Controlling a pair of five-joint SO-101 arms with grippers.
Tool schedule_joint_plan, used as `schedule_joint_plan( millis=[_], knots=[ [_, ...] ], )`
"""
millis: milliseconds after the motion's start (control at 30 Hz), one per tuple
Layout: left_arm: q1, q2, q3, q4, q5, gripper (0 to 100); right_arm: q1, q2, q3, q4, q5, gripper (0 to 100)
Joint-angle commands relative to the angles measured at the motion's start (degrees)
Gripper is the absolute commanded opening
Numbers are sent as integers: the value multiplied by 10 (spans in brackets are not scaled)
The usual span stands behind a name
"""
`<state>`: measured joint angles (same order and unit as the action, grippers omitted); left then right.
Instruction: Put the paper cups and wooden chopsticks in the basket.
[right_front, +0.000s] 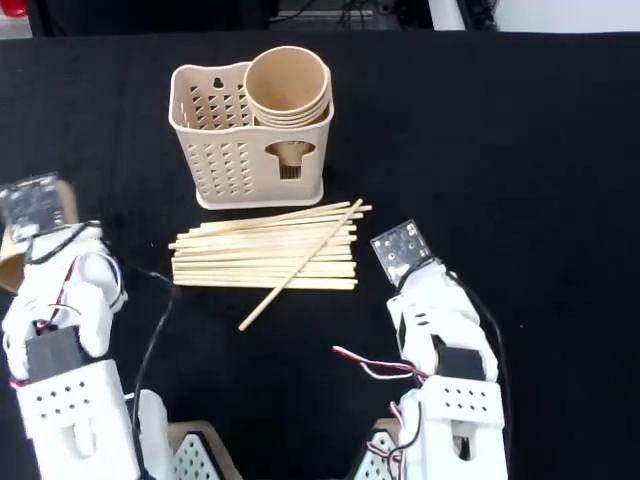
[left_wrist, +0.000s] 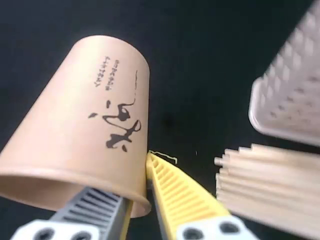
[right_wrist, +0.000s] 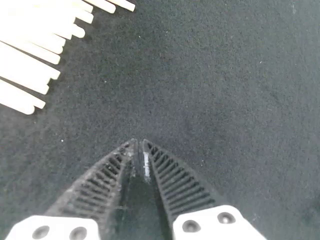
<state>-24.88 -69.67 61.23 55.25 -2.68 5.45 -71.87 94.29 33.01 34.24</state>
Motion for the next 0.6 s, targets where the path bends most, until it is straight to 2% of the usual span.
schedule_joint_plan(
  millis=[0,133,300,400,567],
  knots=[
    [29,-1,-188,145,-145,29,-10,-6,-4,-9,3,12],
    [29,36,-340,257,-322,29,-10,-5,-4,-9,3,12],
    [30,77,-480,306,-476,29,-9,-4,-4,-8,3,12],
    [47,94,-541,304,-520,29,-9,-4,-3,-8,3,12],
    [184,118,-590,308,-528,29,-7,-2,-3,-8,3,12]
  ],
)
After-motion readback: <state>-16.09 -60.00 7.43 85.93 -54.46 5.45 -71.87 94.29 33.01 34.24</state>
